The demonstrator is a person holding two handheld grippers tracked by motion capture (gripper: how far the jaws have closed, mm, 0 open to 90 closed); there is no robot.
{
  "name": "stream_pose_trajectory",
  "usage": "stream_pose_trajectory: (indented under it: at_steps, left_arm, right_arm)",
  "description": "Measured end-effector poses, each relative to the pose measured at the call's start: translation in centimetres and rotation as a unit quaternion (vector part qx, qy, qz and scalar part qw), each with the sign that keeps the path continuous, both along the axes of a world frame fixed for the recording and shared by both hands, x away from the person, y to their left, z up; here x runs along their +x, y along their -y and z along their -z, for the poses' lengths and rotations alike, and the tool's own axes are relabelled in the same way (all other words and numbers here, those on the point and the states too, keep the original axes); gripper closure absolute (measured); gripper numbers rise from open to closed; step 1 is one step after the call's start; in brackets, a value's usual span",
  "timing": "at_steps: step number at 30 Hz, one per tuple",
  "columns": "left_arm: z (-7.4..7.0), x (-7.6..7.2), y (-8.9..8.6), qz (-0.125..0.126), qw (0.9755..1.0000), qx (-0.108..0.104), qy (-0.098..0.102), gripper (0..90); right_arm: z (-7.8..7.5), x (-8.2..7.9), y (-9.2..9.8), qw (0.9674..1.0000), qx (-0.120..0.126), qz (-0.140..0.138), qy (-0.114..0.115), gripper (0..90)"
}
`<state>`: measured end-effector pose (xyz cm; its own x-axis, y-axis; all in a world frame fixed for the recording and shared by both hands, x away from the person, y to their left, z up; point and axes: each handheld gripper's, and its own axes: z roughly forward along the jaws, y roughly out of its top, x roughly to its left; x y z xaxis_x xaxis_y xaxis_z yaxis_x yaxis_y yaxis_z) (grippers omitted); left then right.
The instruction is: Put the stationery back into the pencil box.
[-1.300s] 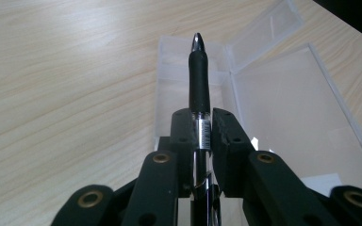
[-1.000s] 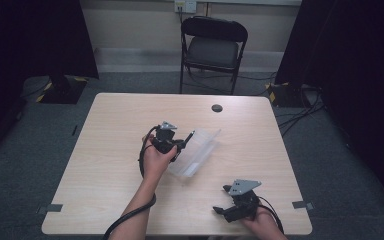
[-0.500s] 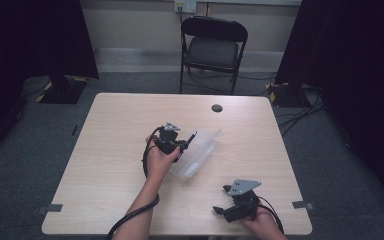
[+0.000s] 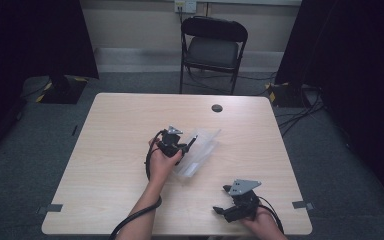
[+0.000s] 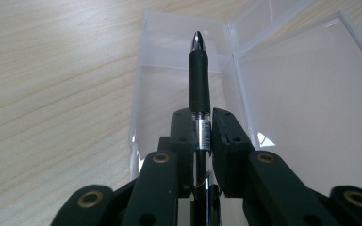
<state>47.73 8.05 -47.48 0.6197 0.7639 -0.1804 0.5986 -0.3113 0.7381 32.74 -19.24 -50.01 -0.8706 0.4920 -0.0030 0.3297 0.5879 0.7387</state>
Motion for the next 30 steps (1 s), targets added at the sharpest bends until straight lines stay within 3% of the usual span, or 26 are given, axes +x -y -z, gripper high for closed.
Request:
stream_pose_trajectory:
  at_steps: [8, 18, 23, 26, 30]
  left_arm:
    - [1.0, 0.1, -0.1, -0.007, 0.9999, 0.005, -0.013, 79.5]
    - [0.9, -0.2, -0.4, -0.010, 0.9999, -0.008, -0.008, 74.6]
    - [0.4, -0.5, -1.0, -0.015, 0.9996, -0.021, 0.008, 62.9]
    - [0.0, -0.7, -1.4, -0.014, 0.9995, -0.011, 0.026, 48.0]
    - [-0.3, -1.1, -2.0, -0.013, 0.9992, -0.009, 0.036, 36.9]
  right_arm:
    - [0.0, 0.0, 0.0, 1.0000, 0.000, 0.000, 0.000, 16.7]
    - [0.0, 0.0, 0.0, 1.0000, 0.000, 0.000, 0.000, 16.7]
    - [0.0, 0.0, 0.0, 1.0000, 0.000, 0.000, 0.000, 16.7]
    - [0.0, 0.0, 0.0, 1.0000, 0.000, 0.001, 0.001, 16.7]
    - [0.0, 0.0, 0.0, 1.0000, 0.000, 0.001, 0.001, 16.7]
